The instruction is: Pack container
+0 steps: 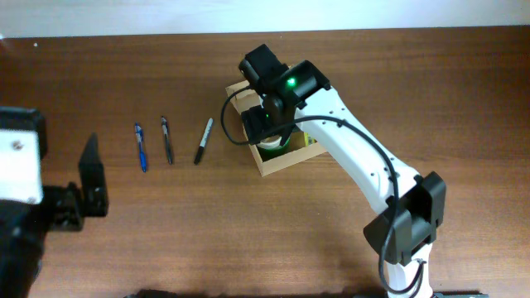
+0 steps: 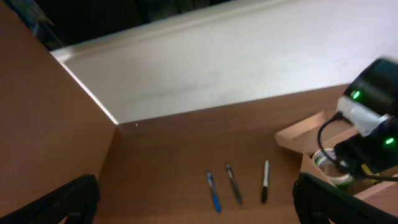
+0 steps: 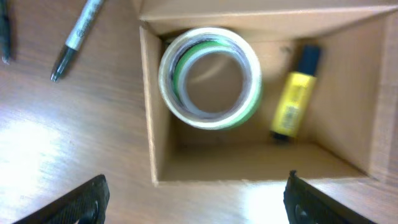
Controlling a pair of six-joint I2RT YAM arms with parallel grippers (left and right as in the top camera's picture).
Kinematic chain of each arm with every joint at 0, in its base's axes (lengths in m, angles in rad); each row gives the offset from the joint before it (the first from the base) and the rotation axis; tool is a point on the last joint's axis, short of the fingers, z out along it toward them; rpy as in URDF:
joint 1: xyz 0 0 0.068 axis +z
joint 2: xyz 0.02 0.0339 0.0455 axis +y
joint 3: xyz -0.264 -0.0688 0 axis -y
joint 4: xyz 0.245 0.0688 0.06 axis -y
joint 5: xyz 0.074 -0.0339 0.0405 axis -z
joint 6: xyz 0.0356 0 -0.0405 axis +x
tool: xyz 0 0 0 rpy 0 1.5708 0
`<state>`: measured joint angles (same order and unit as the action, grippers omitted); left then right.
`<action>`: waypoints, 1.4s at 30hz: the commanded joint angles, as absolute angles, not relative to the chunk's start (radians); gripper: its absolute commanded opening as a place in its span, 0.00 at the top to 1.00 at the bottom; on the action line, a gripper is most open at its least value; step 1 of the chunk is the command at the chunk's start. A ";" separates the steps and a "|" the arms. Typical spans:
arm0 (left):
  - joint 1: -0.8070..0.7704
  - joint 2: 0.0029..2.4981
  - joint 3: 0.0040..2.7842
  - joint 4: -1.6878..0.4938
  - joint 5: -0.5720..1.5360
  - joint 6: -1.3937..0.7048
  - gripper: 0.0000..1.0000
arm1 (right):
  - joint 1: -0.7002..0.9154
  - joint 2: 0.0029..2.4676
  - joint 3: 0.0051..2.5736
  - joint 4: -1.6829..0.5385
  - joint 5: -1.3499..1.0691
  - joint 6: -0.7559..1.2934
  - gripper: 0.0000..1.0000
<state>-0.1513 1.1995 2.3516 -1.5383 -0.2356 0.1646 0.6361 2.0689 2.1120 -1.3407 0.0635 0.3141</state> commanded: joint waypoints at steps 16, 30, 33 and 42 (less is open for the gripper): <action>-0.154 1.569 1.738 -1.279 0.052 0.144 0.21 | 0.633 1.962 2.617 -1.699 0.300 0.184 0.01; -0.246 1.798 1.735 -1.234 0.307 -0.175 0.41 | 0.592 1.961 2.616 -1.699 0.270 0.218 0.01; -0.277 1.817 1.735 -1.214 0.306 -0.287 0.41 | 0.592 1.961 2.616 -1.699 0.250 0.218 0.01; -0.412 1.872 1.734 -1.149 0.292 -0.476 0.40 | 0.592 1.961 2.616 -1.699 0.236 0.218 0.01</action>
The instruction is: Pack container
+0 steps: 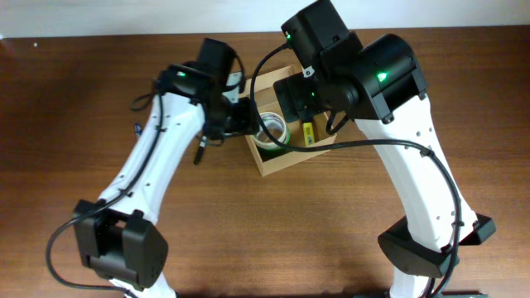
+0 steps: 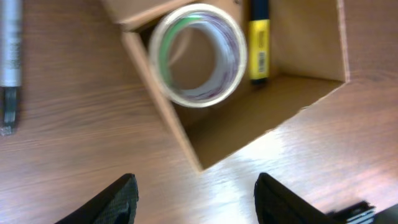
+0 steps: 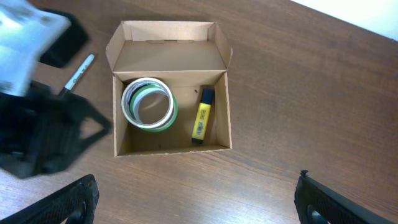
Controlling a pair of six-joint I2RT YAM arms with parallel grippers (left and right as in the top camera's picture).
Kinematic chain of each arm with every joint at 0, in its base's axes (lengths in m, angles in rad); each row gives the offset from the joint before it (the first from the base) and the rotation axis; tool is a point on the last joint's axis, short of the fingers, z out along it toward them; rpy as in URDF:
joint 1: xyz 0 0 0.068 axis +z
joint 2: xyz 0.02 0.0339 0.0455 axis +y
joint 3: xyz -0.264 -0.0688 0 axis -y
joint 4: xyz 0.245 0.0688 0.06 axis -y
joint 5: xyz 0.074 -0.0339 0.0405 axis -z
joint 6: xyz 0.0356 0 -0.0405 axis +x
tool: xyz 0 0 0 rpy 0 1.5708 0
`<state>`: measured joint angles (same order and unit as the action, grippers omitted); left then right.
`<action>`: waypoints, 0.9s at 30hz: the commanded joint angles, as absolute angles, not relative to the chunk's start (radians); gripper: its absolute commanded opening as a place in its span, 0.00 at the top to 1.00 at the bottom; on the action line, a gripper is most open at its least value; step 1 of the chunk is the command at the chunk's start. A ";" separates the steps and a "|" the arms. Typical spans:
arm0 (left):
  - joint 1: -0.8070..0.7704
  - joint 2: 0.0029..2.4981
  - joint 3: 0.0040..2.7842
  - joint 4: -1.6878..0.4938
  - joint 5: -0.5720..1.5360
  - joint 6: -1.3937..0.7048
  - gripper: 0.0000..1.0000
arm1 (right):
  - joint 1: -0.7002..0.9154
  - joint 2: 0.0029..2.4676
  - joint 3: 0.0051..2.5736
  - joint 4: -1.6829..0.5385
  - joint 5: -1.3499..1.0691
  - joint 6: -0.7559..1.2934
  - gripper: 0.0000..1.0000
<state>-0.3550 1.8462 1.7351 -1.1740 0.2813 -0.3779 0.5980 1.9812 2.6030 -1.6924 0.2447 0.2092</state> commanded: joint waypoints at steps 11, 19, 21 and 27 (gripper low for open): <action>-0.592 1.999 1.734 -1.008 0.237 -0.477 0.69 | 0.594 1.961 2.616 -1.699 0.236 0.218 0.01; -0.615 2.049 1.734 -1.006 0.197 -0.454 0.84 | 0.594 1.960 2.616 -1.699 0.237 0.205 0.01; -0.615 2.049 1.734 -1.006 0.177 -0.453 0.84 | 0.593 1.959 2.616 -1.699 0.255 0.195 0.01; -0.615 2.049 1.734 -1.006 0.136 -0.439 0.84 | 0.510 1.914 2.617 -1.699 0.379 0.259 0.01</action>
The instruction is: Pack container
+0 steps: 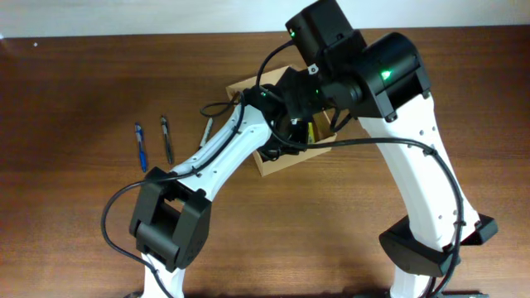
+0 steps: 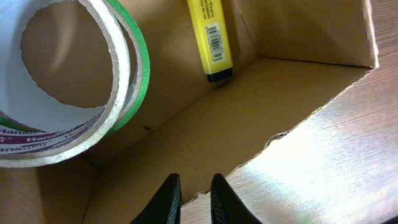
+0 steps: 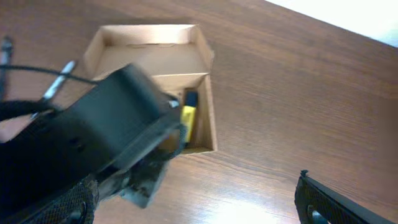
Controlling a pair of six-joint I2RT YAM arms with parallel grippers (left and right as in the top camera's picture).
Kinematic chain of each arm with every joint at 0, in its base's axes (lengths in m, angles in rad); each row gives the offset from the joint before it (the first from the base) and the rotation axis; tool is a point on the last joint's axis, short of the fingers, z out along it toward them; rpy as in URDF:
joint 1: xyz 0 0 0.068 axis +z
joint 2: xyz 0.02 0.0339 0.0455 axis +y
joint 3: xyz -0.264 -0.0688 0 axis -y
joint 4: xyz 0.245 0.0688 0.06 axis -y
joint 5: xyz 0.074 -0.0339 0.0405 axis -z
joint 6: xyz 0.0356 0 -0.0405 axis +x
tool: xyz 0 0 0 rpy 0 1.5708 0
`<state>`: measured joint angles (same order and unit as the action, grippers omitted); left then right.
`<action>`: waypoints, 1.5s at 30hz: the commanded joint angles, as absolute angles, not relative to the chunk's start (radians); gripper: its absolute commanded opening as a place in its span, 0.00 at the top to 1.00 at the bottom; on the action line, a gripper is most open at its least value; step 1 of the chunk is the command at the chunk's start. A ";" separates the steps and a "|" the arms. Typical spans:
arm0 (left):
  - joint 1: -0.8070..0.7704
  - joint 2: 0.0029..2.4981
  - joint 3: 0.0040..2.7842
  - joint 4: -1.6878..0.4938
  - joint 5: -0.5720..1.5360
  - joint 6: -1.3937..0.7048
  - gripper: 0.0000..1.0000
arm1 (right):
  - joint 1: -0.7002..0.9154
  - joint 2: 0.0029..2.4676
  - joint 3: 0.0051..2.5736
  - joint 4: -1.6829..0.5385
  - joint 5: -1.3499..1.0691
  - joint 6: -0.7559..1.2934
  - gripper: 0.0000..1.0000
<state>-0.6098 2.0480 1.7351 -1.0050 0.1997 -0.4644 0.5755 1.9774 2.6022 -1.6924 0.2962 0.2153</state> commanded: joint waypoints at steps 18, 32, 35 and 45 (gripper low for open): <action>-0.612 2.049 1.734 -0.987 -0.009 -0.365 0.83 | -0.033 1.774 2.596 -1.699 0.070 0.137 0.01; -0.612 2.049 1.734 -1.005 -0.027 -0.361 0.83 | -0.034 1.774 2.555 -1.699 0.087 0.134 0.01; -0.612 2.049 1.734 -1.033 -0.041 -0.361 0.83 | -0.034 1.774 2.555 -1.699 0.090 0.134 0.01; -0.604 2.049 1.734 -1.117 -0.102 -0.361 0.83 | -0.034 1.774 2.555 -1.699 0.090 0.134 0.01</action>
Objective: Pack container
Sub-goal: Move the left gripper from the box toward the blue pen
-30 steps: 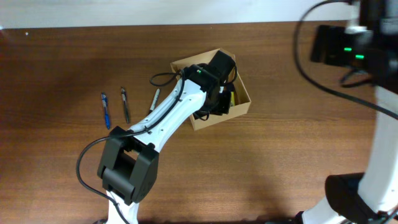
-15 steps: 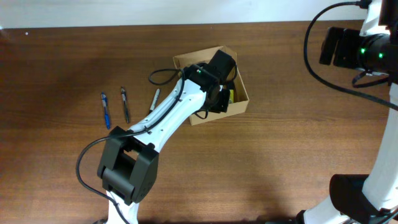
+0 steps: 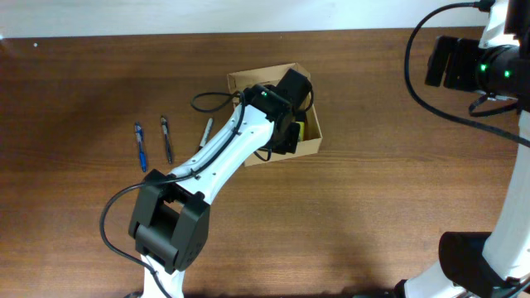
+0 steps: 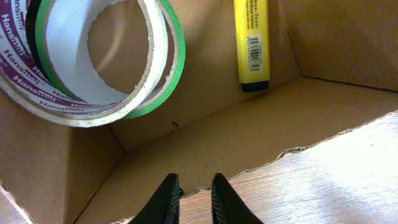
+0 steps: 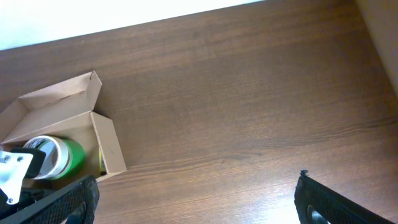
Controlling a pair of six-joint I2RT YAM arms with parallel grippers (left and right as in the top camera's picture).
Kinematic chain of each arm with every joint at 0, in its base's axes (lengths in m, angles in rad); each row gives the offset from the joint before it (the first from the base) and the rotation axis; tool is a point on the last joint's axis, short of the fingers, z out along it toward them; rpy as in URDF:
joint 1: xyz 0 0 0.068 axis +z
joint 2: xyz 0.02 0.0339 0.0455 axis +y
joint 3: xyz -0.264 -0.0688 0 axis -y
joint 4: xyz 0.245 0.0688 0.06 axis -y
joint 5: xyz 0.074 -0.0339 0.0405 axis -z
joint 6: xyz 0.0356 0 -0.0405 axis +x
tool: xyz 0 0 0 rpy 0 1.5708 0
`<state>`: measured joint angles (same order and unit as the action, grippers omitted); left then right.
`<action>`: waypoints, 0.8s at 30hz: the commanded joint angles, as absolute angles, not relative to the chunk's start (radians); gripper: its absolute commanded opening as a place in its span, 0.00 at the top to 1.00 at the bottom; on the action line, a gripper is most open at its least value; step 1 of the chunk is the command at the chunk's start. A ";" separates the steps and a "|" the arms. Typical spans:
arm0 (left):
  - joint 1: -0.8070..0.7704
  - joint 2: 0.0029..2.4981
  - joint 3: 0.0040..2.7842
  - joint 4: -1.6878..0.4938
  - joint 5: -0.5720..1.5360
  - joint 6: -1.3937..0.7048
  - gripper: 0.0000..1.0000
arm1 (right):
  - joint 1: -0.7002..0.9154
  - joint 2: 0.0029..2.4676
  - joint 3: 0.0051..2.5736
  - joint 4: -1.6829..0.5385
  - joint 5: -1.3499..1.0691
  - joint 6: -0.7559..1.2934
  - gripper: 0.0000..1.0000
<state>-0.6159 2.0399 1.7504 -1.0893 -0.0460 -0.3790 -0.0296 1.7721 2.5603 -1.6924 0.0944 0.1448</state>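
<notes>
An open cardboard box (image 3: 257, 78) lies mid-table and also shows in the right wrist view (image 5: 109, 147). Inside it are stacked tape rolls (image 4: 65, 68), white, green and purple-printed, and a yellow highlighter (image 4: 252, 37). My left gripper (image 4: 196, 186) is at the box's near wall, its fingers drawn close with the torn cardboard edge between them. The left arm (image 3: 240, 141) reaches across the box. My right gripper (image 5: 196, 186) hangs high over bare table to the right of the box, fingers wide apart and holding nothing.
A blue pen (image 3: 141, 147), a dark pen (image 3: 166, 139) and a black marker (image 3: 204, 136) lie in a row left of the box. The right arm (image 3: 497, 66) stands at the far right edge. Brown tabletop (image 5: 249, 112) spreads around.
My right arm has left its place over the box and is now far right and high. The left gripper stays at the box's near wall. The box looks slightly turned.
First my right gripper hung open just above the box while the left arm was off at the left. Then the left gripper was open beside the box and the right was higher. Then the left fingers were narrowed on the near wall, where they remain.
</notes>
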 commanded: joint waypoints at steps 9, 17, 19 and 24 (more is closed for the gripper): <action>-0.571 2.049 1.734 -1.176 -0.103 -0.334 0.83 | -0.034 1.774 2.555 -1.699 0.105 0.135 0.01; -0.560 2.049 1.734 -1.217 -0.107 -0.307 0.83 | -0.034 1.774 2.555 -1.699 0.105 0.134 0.01; -0.560 2.049 1.734 -1.222 -0.123 -0.302 0.83 | -0.034 1.774 2.555 -1.699 0.105 0.134 0.01; -0.560 2.049 1.734 -1.240 -0.185 -0.282 0.83 | -0.034 1.774 2.555 -1.699 0.105 0.134 0.01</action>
